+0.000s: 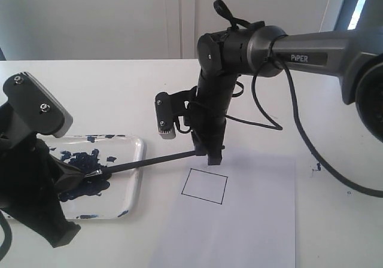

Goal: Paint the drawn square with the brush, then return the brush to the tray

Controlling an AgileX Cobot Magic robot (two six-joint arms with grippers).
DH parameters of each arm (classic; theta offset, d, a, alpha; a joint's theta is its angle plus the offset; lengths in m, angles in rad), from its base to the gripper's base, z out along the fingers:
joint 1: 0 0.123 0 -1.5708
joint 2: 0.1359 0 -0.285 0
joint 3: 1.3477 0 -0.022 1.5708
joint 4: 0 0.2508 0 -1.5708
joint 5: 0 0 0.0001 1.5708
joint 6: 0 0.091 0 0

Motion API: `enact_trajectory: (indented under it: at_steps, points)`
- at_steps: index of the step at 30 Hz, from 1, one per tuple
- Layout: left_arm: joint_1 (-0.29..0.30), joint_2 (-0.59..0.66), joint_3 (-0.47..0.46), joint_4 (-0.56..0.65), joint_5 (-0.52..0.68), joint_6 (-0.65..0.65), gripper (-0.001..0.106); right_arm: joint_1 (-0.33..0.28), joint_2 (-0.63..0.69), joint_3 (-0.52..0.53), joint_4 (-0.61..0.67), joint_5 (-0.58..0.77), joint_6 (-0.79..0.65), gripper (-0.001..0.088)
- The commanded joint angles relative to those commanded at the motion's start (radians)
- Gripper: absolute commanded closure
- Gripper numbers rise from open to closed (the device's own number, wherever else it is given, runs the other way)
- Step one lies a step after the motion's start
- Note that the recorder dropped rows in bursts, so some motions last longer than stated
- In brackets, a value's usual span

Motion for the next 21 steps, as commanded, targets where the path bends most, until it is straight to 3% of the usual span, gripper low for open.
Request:
enact_trajectory:
  at_steps: [21]
  points:
    - [0.000,0.000,0.000,0.013,0.004,-0.002,0.105,0.000,0.030,0.000,0.022,-0.022,-0.066,0.0655]
